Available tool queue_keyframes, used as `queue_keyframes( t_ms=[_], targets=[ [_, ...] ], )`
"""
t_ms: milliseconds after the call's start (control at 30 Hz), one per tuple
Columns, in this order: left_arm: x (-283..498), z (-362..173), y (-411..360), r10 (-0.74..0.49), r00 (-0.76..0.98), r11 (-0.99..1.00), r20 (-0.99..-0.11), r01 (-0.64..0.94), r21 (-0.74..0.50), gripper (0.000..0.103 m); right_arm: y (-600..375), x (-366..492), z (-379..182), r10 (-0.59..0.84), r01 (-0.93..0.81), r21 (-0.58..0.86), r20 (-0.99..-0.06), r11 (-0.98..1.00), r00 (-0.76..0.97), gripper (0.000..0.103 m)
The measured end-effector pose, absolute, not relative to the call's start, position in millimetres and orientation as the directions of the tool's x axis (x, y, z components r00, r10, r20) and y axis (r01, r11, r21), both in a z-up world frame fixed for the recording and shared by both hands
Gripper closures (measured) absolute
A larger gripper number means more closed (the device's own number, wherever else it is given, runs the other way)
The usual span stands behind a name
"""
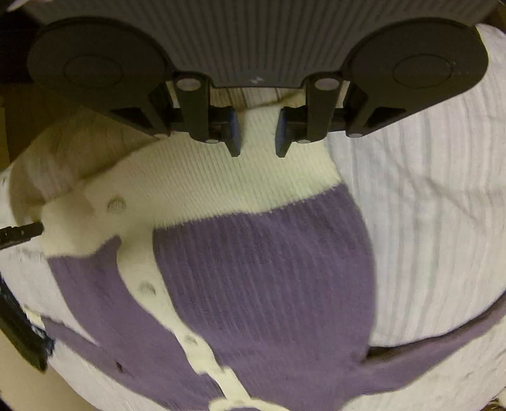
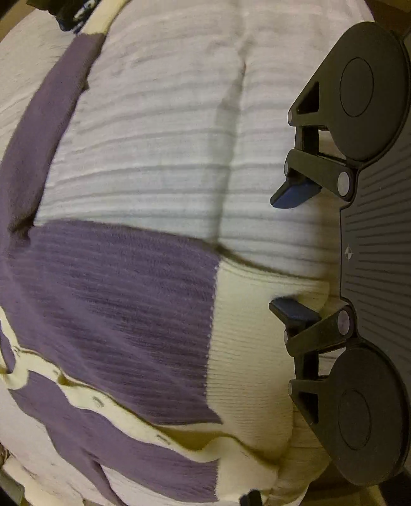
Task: Fold clothes
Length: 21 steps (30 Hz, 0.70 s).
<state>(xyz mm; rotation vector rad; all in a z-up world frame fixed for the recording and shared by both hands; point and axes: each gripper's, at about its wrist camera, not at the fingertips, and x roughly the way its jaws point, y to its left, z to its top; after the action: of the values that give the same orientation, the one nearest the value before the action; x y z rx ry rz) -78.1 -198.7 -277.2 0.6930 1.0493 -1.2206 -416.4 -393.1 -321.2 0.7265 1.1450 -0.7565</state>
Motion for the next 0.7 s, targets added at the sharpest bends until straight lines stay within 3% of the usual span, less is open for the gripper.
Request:
queue_keyframes(
  t_ms=[233, 500, 700],
  targets=[
    [-31, -257, -275, -0.528, 0.041, 0.263, -0.848, 0.958, -0.117, 0.081, -464, -379, -298, -0.281, 0.799, 0.095, -0.906, 0.594, 0.317, 0.039],
    [24, -263, -414, -0.609, 0.092, 0.166, -0.788, 0.986, -0.014, 0.066, -564, -284, -286, -0.382, 0.666, 0.034, -0.798, 0.745, 0.467, 0.039],
    [51, -275, -492, -0.646, 0.102, 0.087, -0.757, 0.994, 0.06, 0.063, -625, -206, -309, -0.384, 0.529, -0.066, -0.765, 0.846, 0.518, 0.039]
  ],
)
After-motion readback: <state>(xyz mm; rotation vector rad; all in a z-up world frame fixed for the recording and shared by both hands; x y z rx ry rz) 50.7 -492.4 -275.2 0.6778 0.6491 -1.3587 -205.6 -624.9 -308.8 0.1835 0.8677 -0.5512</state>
